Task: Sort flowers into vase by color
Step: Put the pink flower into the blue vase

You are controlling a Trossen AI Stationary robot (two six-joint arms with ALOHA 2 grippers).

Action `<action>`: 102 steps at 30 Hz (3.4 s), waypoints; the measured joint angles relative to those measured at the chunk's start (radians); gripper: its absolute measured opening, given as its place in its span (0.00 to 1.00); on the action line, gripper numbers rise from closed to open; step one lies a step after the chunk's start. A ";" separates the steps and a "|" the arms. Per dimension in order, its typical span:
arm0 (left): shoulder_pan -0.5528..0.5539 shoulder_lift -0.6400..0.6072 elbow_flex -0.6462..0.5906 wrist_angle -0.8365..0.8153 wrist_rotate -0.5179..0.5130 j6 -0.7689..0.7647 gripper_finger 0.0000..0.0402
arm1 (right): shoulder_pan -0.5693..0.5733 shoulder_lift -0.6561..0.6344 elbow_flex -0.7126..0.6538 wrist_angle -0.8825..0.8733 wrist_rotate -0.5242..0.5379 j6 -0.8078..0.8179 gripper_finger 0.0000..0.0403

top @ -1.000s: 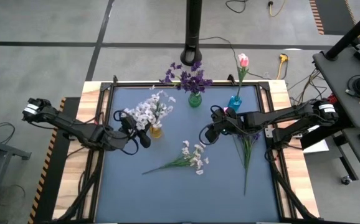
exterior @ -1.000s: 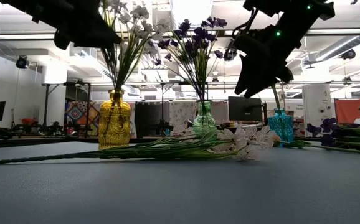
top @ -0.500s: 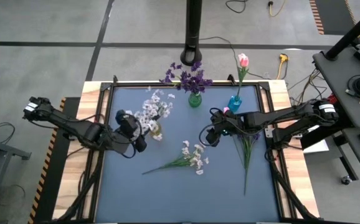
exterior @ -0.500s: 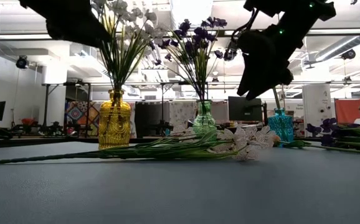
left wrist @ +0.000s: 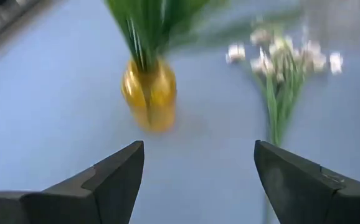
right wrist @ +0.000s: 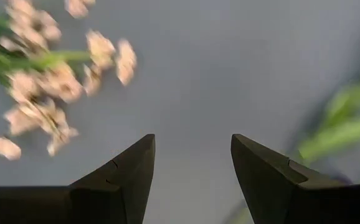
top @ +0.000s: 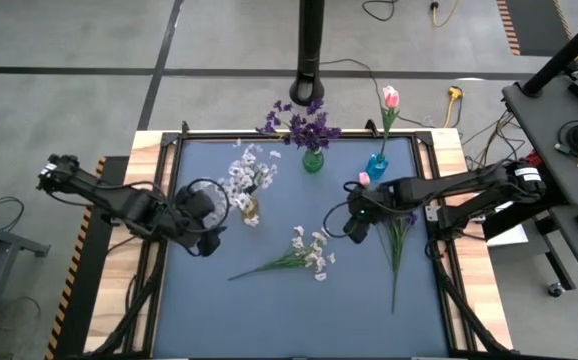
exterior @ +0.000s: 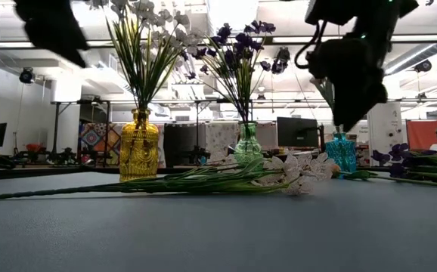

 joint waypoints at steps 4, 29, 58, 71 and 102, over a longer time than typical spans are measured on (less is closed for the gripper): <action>-0.065 0.000 0.008 -0.101 0.069 -0.162 0.71 | 0.020 0.000 0.058 -0.155 0.006 0.041 0.50; -0.331 0.278 -0.011 -0.076 -0.065 -0.438 0.71 | -0.184 0.013 -0.106 -0.029 0.242 0.032 0.50; -0.338 0.305 -0.010 -0.036 -0.141 -0.479 0.71 | -0.267 0.073 -0.386 0.421 0.243 -0.046 0.39; -0.338 0.305 -0.010 -0.028 -0.170 -0.476 0.71 | -0.263 0.108 -0.320 0.410 0.235 -0.046 0.04; -0.338 0.305 -0.013 -0.022 -0.224 -0.475 0.71 | -0.143 -0.434 -0.377 1.196 0.571 -0.511 0.04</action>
